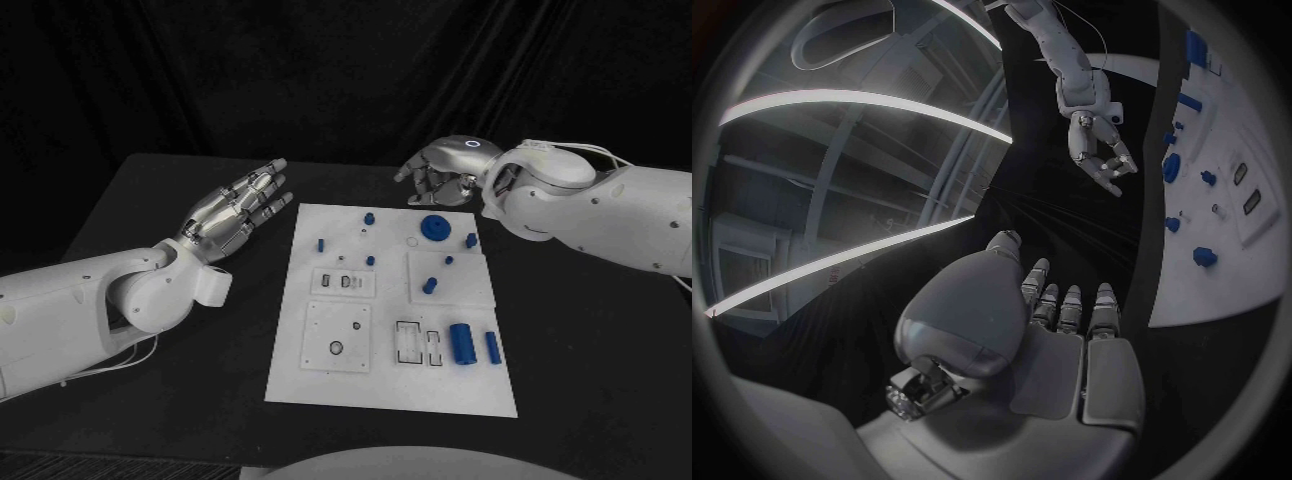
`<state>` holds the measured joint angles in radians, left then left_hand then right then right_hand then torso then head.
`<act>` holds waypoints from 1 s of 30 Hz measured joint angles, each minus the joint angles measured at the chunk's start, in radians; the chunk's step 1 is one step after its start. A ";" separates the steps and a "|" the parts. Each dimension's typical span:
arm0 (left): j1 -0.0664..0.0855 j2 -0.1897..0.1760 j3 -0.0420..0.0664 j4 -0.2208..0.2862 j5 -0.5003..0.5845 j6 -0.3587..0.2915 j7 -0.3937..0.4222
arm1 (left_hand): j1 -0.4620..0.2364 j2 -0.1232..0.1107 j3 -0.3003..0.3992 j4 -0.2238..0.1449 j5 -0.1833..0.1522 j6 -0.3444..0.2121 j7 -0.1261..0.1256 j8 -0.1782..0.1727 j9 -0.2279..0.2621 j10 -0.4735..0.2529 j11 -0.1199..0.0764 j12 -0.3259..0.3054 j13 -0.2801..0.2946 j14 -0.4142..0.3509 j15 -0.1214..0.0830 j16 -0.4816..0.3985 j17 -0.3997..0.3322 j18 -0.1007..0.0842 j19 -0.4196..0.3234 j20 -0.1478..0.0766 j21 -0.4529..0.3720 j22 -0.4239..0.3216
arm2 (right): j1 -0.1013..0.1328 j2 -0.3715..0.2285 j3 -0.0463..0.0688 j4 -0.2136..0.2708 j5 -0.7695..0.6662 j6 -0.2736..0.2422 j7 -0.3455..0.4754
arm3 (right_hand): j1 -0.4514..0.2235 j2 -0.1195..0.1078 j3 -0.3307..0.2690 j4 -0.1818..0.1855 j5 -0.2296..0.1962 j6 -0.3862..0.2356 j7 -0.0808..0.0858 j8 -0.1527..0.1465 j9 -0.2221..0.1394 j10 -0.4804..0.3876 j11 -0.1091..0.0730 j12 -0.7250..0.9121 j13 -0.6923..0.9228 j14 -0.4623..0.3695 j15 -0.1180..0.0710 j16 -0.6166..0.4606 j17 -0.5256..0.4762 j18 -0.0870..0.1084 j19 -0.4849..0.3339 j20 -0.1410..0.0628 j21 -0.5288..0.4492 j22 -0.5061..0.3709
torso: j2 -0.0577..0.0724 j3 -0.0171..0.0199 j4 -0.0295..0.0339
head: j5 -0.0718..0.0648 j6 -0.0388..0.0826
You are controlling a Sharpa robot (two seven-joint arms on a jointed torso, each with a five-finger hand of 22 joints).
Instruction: Assemble the parts on the task board
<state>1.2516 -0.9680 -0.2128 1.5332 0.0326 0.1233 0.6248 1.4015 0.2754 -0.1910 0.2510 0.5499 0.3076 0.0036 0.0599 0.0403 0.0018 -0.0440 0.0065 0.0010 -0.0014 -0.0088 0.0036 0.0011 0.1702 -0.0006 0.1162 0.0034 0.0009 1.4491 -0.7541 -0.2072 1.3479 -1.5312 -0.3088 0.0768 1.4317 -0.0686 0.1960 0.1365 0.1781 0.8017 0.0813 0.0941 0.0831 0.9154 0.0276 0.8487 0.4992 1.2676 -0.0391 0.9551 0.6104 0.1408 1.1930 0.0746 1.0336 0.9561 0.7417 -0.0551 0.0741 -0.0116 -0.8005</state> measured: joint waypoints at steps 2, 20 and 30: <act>0.000 0.001 0.000 0.000 0.000 0.000 0.001 | 0.000 0.000 0.000 0.000 0.000 0.000 0.000 0.000 0.000 0.000 0.000 0.000 0.000 0.000 0.000 0.000 0.000 0.000 0.000 0.000 0.000 0.000 | 0.002 -0.024 0.000 0.012 0.007 0.000 -0.007 | -0.016 -0.001 -0.012 0.013 0.000 0.036 0.004 0.006 0.011 0.094 -0.012 0.324 0.352 0.052 -0.005 0.163 0.229 0.000 0.041 -0.004 0.063 0.078 | 0.000 -0.0001 -0.0001 | 0.000 0.000; 0.000 0.006 0.000 -0.008 0.000 0.002 0.002 | 0.004 0.004 0.000 0.000 0.000 0.000 0.000 0.000 0.000 -0.004 0.003 0.000 0.000 0.000 0.000 0.000 0.000 0.000 0.000 0.000 0.000 0.000 | -0.034 -0.086 -0.001 -0.005 0.020 0.042 -0.103 | -0.116 -0.008 -0.065 0.083 0.022 0.071 -0.012 0.019 0.072 0.550 -0.031 0.720 0.809 0.197 -0.016 0.613 0.698 -0.087 0.269 -0.023 0.439 0.352 | -0.004 -0.0038 -0.0115 | 0.013 -0.002; 0.000 0.008 0.000 -0.012 0.000 0.004 0.000 | 0.004 0.004 0.000 0.000 0.000 0.000 0.000 0.000 0.000 -0.004 0.003 0.000 0.000 0.000 0.000 0.000 0.000 0.000 0.000 0.000 0.000 0.000 | -0.065 -0.066 -0.001 -0.041 -0.010 0.059 -0.131 | -0.107 -0.017 -0.063 0.076 0.010 0.039 -0.015 0.002 0.072 0.550 -0.038 0.720 0.809 0.197 -0.023 0.613 0.697 -0.102 0.272 -0.026 0.445 0.352 | -0.004 -0.0032 -0.0096 | 0.007 -0.003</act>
<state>1.2516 -0.9595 -0.2128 1.5210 0.0324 0.1275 0.6245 1.4054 0.2793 -0.1911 0.2511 0.5498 0.3075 0.0036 0.0598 0.0402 -0.0018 -0.0407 0.0065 0.0013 -0.0014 -0.0087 0.0036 0.0013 0.1702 -0.0006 0.1161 0.0034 0.0011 1.3838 -0.8200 -0.2080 1.3069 -1.5407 -0.2495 -0.0545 1.3252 -0.0860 0.1325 0.2121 0.1881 0.8410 0.0660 0.0961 0.1553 1.4651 -0.0109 1.5684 1.3079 1.4651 -0.0625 1.5683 1.3079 0.0386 1.4653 0.0483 1.4782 1.3080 0.7374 -0.0583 0.0645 -0.0041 -0.8030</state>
